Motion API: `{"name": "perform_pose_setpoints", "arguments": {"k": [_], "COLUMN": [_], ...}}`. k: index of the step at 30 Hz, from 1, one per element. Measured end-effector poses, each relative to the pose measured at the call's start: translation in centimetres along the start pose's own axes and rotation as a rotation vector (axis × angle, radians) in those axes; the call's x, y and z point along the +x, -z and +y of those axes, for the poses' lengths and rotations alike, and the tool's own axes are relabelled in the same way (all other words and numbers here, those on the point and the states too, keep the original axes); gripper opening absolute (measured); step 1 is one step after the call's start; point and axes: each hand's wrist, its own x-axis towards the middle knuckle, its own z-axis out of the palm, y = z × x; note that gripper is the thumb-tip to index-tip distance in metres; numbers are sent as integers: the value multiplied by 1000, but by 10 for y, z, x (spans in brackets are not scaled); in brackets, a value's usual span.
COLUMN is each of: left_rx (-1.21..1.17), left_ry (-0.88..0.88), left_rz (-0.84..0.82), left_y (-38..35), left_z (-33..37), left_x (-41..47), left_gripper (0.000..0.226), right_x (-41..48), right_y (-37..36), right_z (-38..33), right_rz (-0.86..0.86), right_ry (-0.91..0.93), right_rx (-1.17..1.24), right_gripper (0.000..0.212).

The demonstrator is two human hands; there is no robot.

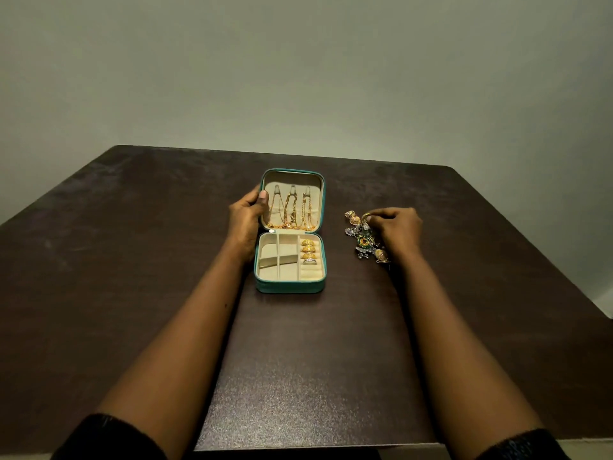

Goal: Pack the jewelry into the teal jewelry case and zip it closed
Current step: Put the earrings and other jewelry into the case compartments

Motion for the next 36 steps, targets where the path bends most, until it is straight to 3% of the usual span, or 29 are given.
{"name": "perform_pose_setpoints", "arguments": {"k": [5,14,24,36], "left_rx": [-17,0,-1,2], "left_ry": [1,-1,5,-11], "left_rz": [-1,-1,0,-4], "left_y": [-1,0,0,1], "left_z": [2,2,1,-2], "left_x": [-3,-2,0,2], "left_gripper": [36,36,36,36], "right_x": [1,-4,-7,-27], "right_y": [6,5,8,6], "right_z": [2,-5,-15,-39], "right_rz": [-40,-87,-71,-198], "right_ry": [-100,-64,-109,-159], "right_rx": [262,259,305,678], "right_gripper": [6,15,9,18]}}
